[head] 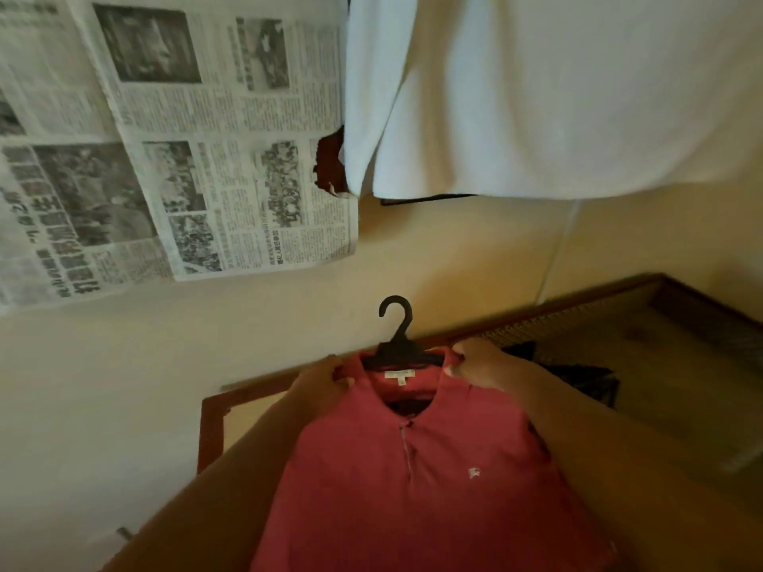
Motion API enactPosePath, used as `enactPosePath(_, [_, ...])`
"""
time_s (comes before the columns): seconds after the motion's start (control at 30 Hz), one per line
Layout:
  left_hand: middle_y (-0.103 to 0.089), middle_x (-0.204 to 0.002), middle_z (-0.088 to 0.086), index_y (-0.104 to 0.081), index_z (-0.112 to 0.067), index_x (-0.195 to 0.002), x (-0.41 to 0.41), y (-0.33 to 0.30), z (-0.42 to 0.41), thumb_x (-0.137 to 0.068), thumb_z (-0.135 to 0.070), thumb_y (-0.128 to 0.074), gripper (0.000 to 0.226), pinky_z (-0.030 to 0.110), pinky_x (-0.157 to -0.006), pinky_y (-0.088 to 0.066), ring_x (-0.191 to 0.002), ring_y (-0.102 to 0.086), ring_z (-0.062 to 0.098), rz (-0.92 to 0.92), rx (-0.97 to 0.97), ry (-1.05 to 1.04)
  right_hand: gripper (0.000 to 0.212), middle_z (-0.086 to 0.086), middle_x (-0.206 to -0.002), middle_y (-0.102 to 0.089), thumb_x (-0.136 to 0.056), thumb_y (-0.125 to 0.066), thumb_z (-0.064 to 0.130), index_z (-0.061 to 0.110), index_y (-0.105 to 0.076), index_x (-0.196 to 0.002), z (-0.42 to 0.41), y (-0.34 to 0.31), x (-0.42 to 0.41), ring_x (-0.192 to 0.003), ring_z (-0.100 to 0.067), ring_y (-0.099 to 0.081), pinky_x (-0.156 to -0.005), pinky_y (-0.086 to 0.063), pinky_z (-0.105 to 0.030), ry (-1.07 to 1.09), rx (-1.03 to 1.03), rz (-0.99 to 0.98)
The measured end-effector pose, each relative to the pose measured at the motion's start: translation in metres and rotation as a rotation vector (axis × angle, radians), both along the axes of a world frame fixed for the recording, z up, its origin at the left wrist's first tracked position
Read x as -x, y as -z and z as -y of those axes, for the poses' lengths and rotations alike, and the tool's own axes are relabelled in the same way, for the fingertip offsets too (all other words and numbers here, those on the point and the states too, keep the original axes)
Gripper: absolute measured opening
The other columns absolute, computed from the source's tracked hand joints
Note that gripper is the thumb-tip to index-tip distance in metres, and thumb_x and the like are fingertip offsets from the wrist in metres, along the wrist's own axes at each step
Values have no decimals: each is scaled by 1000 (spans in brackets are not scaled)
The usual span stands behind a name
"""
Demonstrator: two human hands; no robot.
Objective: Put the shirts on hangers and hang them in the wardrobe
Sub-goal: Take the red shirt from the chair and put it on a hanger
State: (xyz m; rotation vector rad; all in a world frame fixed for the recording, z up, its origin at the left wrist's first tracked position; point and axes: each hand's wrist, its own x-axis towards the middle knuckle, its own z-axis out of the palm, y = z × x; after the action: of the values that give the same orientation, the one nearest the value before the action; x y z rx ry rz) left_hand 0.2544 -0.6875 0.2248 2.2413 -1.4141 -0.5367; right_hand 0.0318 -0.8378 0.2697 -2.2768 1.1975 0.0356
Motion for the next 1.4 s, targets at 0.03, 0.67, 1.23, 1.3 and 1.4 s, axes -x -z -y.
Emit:
enactPosePath(0.03, [-60, -114, 5, -55, -15, -118, 6, -9, 1, -96, -31, -53, 27, 26, -79, -36, -94, -51, 13, -4, 9, 37, 15, -4, -100, -61, -92, -61, 25, 13, -62, -100, -4, -9, 11, -95, -18, -58, -76, -42, -29, 36, 0, 10])
enactPosePath(0.67, [-60, -104, 1, -61, -15, -104, 191, -104, 90, -93, -37, -56, 25, 26, -76, -40, -94, -54, 15, 42, 124, 551, 16, -6, -102, -62, -91, -61, 25, 11, -65, -99, -28, -87, 254, -92, -18, -56, -68, -41, -24, 384, 205, -4])
enactPosePath(1.23, [-66, -105, 4, -66, -13, -109, 480, -62, 257, -91, -30, -62, 25, 31, -83, -45, -100, -61, 22, -22, 105, 713, 15, 2, -110, -60, -96, -54, 18, 22, -61, -108, 68, -31, 540, -90, -8, -53, -65, -38, -15, 637, 76, 136])
enactPosePath(1.3, [-65, -111, 6, -65, -10, -114, 501, -53, 275, -91, -33, -62, 33, 34, -88, -46, -104, -60, 23, -29, 62, 702, 15, 8, -99, -56, -96, -55, 21, 22, -61, -111, 81, -24, 562, -85, -6, -50, -60, -32, -14, 645, 82, 104])
enactPosePath(1.4, [-66, -107, 5, -66, -10, -112, 527, -43, 300, -92, -33, -61, 31, 35, -86, -48, -101, -61, 22, -31, 25, 720, 14, 7, -95, -53, -96, -56, 19, 15, -63, -107, 100, -12, 588, -84, -7, -52, -60, -33, -10, 654, 79, 102])
